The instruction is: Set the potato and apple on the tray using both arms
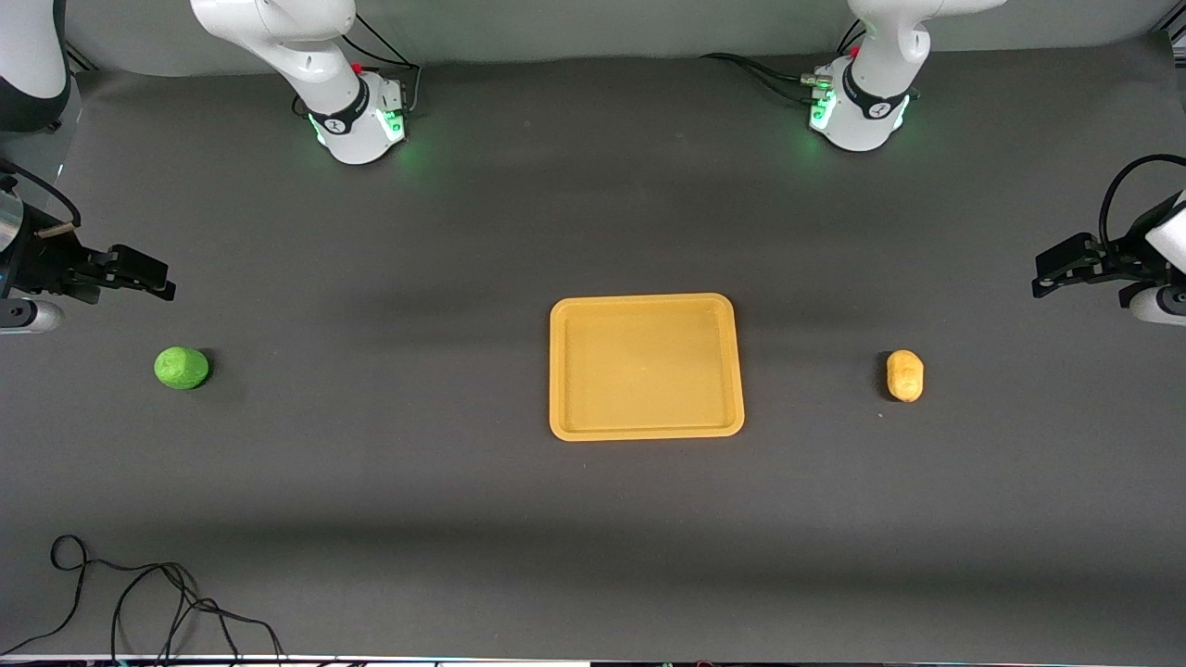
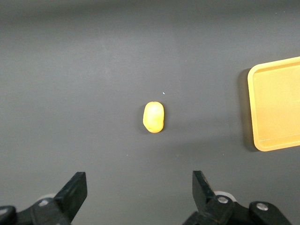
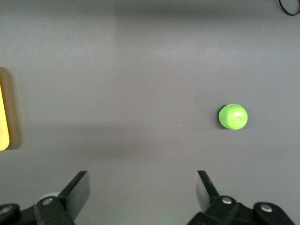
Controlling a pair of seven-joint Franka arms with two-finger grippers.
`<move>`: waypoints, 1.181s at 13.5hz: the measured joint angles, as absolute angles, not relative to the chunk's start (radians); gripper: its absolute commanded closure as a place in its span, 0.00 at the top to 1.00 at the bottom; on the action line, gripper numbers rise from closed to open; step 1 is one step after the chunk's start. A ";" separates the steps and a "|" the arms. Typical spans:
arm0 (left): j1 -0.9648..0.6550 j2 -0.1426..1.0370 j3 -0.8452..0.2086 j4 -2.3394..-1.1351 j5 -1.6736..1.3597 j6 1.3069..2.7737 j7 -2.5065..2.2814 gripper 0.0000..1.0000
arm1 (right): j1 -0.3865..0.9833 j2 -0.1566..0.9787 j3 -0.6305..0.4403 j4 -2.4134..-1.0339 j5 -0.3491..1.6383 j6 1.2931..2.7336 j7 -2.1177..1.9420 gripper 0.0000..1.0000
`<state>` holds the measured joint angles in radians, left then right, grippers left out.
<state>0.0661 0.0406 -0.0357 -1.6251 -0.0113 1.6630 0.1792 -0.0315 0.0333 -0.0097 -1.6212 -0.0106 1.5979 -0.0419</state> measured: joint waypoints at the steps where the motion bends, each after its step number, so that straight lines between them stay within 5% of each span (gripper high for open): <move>1: 0.066 0.043 -0.036 -1.625 -0.011 1.663 0.180 1.00 | -0.032 0.034 -0.010 -1.621 -0.011 1.596 -0.042 1.00; 11: 0.064 0.052 -0.042 -1.629 -0.012 1.674 0.180 1.00 | -0.032 0.047 -0.015 -1.649 -0.010 1.631 -0.041 1.00; 16: 0.064 0.067 -0.041 -1.719 -0.012 1.812 0.180 1.00 | -0.039 0.033 -0.233 -1.818 -0.010 1.806 -0.244 1.00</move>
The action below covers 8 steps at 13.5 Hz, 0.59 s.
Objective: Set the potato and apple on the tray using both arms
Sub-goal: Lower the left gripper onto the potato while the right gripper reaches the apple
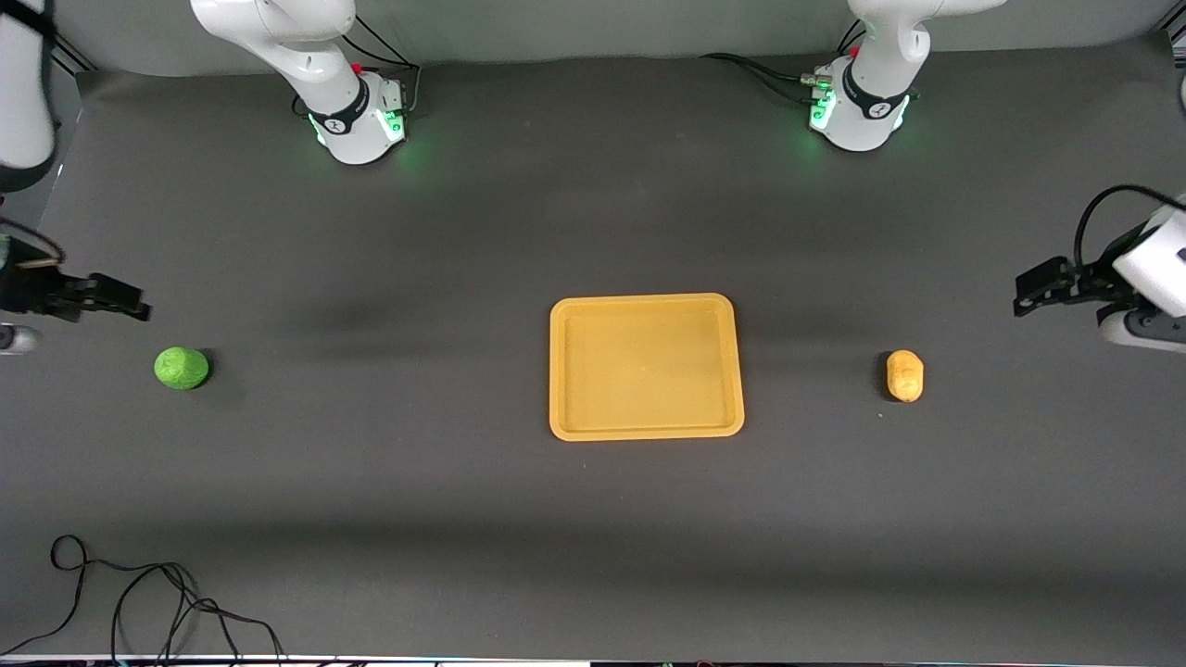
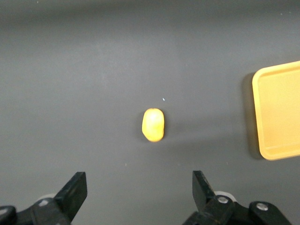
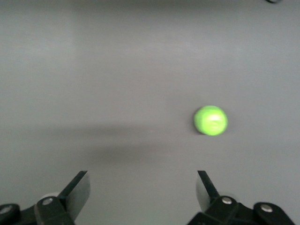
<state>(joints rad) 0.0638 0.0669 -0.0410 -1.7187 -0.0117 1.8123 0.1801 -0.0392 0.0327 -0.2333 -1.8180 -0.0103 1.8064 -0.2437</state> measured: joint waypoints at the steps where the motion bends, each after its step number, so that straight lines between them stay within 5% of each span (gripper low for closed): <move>1: 0.063 0.073 -0.042 -1.770 -0.012 1.886 0.180 1.00 | -0.043 0.030 -0.289 -1.832 -0.010 1.814 -0.300 1.00; 4: 0.057 0.121 -0.044 -1.939 -0.012 2.061 0.184 0.99 | -0.048 0.021 -0.407 -1.853 -0.010 1.847 -0.430 1.00; 8: 0.030 0.270 -0.046 -1.983 -0.009 2.165 0.188 0.99 | -0.047 0.017 -0.461 -1.965 -0.010 2.016 -0.513 1.00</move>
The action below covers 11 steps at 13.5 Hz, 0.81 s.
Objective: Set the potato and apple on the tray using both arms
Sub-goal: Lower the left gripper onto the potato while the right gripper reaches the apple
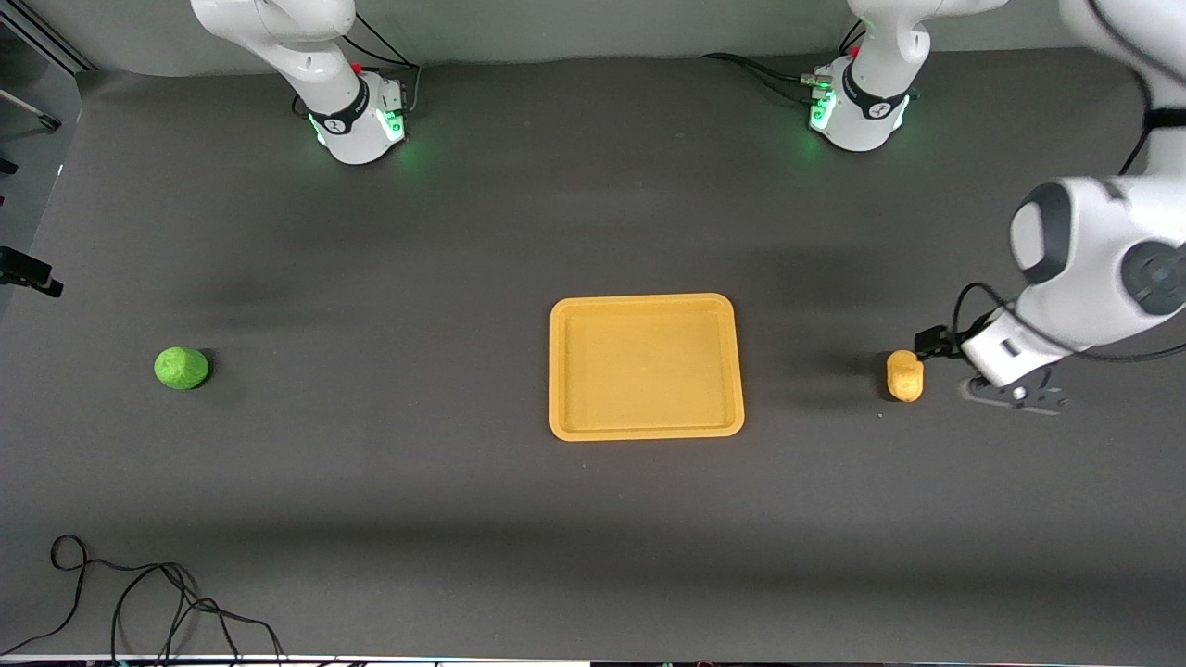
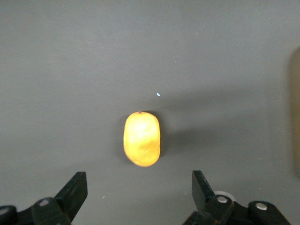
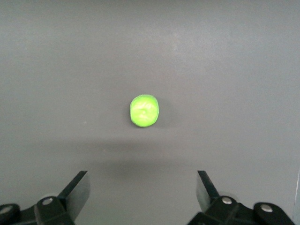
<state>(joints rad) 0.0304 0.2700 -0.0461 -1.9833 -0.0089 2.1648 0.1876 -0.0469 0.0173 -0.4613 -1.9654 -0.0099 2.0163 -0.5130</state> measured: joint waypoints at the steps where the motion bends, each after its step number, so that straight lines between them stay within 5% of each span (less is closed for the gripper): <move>1: 0.026 0.308 -0.046 -1.984 -0.008 2.193 0.188 0.97 | -0.044 0.020 -0.461 -2.007 -0.010 2.068 -0.515 1.00; 5: 0.024 0.445 -0.044 -1.983 0.010 2.237 0.212 0.71 | -0.040 0.088 -0.461 -2.144 0.089 2.272 -0.591 1.00; 11: 0.027 0.458 -0.042 -1.980 0.012 2.242 0.228 0.30 | -0.040 0.379 -0.461 -2.158 0.468 2.506 -0.905 1.00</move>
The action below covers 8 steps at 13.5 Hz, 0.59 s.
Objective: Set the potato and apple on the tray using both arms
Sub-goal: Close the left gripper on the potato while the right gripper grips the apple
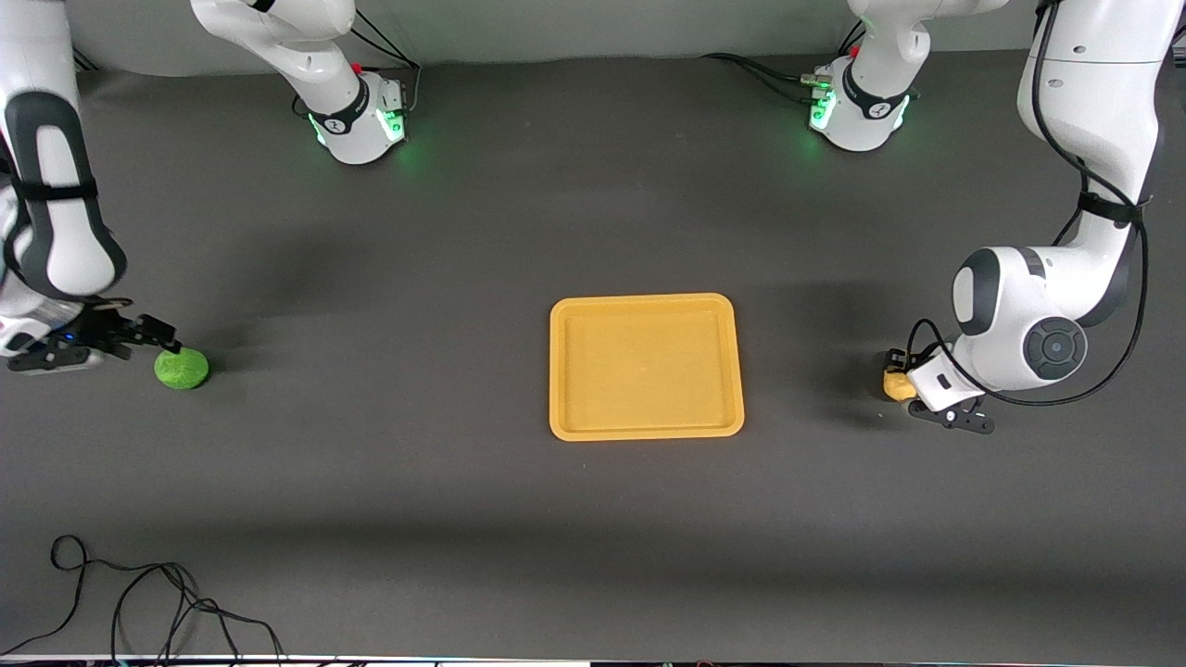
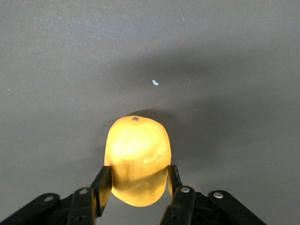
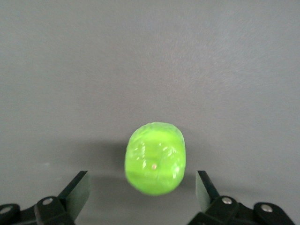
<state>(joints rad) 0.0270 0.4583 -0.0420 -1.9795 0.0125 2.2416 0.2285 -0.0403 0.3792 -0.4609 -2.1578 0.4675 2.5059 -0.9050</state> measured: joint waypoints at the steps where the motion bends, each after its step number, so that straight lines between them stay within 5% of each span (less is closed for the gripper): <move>1: 0.027 0.458 -0.041 -1.977 0.013 2.242 0.229 0.22 | -0.040 0.421 -0.461 -2.154 0.528 2.529 -0.958 1.00; 4: 0.028 0.455 -0.041 -1.962 0.014 2.240 0.230 0.10 | -0.040 0.504 -0.460 -2.122 0.610 2.555 -1.018 1.00; 5: 0.028 0.455 -0.041 -1.958 0.014 2.239 0.230 0.09 | -0.039 0.518 -0.459 -2.110 0.612 2.555 -1.018 0.93; 7: 0.028 0.449 -0.041 -1.947 0.014 2.233 0.230 0.03 | -0.037 0.527 -0.457 -2.091 0.613 2.555 -1.018 0.58; 8: 0.028 0.450 -0.041 -1.946 0.014 2.233 0.230 0.02 | -0.035 0.527 -0.456 -2.088 0.613 2.555 -1.019 0.53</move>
